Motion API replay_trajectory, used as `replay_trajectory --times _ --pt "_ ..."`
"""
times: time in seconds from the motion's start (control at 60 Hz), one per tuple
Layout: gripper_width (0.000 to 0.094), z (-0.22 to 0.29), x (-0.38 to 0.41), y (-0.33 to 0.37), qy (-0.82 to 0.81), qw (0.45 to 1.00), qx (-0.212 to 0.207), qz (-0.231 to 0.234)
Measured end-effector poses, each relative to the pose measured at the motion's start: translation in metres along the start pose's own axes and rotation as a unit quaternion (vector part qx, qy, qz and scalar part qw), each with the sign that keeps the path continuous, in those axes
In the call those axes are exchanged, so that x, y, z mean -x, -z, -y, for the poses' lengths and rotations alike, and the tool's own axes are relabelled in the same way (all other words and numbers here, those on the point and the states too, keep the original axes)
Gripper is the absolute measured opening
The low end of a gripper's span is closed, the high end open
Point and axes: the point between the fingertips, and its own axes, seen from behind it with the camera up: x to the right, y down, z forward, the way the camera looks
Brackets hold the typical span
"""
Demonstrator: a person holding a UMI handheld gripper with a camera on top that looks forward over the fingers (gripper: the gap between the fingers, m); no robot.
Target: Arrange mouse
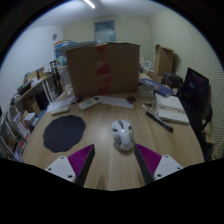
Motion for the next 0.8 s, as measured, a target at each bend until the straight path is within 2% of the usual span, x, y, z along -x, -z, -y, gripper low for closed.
replay_trajectory --times 0.117,0.25,0.35,0.383,0.4,0.5,0.517,0.533,0.567,0.583,0.733,0.8 --pt "0.0827 0.015 -0.028 -0.028 0.014 0.999 -0.023 -0.028" --pt "0.0816 0.024 -0.029 -0.078 0.017 1.0 -0.025 -0.007" --pt "0.0816 0.02 -0.029 -0.107 0.032 0.999 -0.014 -0.012" --pt "0.0851 0.02 -0.027 -0.113 0.031 0.999 -0.015 -0.009" --pt "0.0797 0.024 -0.026 -0.116 0.025 0.999 -0.022 -0.007" --pt "0.0755 0.029 -0.029 -0.125 0.018 0.999 -0.029 -0.014" --pt "0.0777 0.03 -0.029 -0.125 0.017 0.999 -0.03 -0.014" --pt "0.0753 0.03 -0.029 -0.125 0.016 0.999 -0.028 -0.016" --pt "0.0627 0.031 -0.032 -0.125 0.011 0.999 -0.028 -0.021" --pt "0.06 0.03 -0.034 -0.125 0.008 0.999 -0.027 -0.024" --pt "0.0559 0.03 -0.038 -0.126 -0.003 0.999 -0.025 -0.044" --pt "0.0511 0.029 -0.04 -0.127 -0.011 0.998 -0.023 -0.056"
